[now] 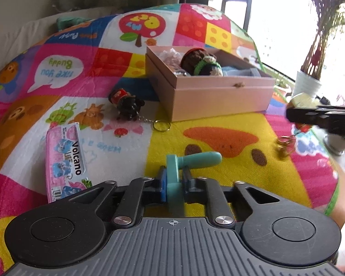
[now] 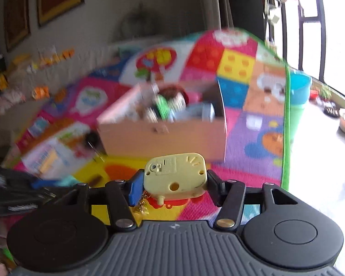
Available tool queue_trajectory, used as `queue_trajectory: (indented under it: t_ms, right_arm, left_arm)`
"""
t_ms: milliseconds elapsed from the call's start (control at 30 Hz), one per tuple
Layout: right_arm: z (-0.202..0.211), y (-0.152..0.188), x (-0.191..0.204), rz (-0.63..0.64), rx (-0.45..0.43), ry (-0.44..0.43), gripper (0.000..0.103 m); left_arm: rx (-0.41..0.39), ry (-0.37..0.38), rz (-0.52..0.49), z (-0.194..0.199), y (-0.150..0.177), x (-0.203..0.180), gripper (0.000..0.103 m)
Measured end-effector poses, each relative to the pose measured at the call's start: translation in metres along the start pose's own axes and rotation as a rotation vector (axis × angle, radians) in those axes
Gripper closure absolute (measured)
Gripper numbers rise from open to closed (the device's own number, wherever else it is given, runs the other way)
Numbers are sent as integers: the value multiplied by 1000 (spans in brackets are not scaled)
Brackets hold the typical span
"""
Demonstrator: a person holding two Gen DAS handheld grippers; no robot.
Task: Organize objects
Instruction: 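Carry the teal toy over the pink box and open the left gripper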
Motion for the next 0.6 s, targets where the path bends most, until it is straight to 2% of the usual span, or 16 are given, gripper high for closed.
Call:
queue_trajectory:
  t_ms: [100, 167, 233, 300, 400, 467, 533, 600]
  right_arm:
    - [21, -8, 4, 18, -60, -9, 47]
    - [28, -12, 5, 23, -78, -11, 47]
    - [32, -16, 4, 23, -90, -10, 47]
    - [33, -17, 5, 21, -97, -5, 47]
    - [33, -16, 3, 10, -99, -5, 47]
    - [33, -15, 1, 9, -99, -2, 47]
    - [31, -15, -1, 12, -96, 7, 47]
    - [31, -14, -2, 8, -92, 16, 47]
  left_arm:
    - [-35, 28, 14, 7, -11, 1, 89]
    - [-70, 54, 13, 14, -29, 1, 89]
    - [-130, 61, -8, 22, -56, -2, 89]
    - [-203, 58, -33, 29, -85, -6, 94]
    - [-325, 46, -77, 40, -126, -17, 94]
    - [-370, 48, -90, 41, -149, -22, 94]
    - [-396, 51, -96, 35, -172, -26, 94]
    - [-374, 91, -61, 26, -193, -25, 94]
Point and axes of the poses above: each gripper's, at about its wrist camera, not at the fingertips, and z roughly against the way its jaws point, x to its left, y to its underside, the point moved 2 cm from there along -z, roughly the way its jaws point, and after that the axes turned 2 degrees about -x, right-handed, at the moved point
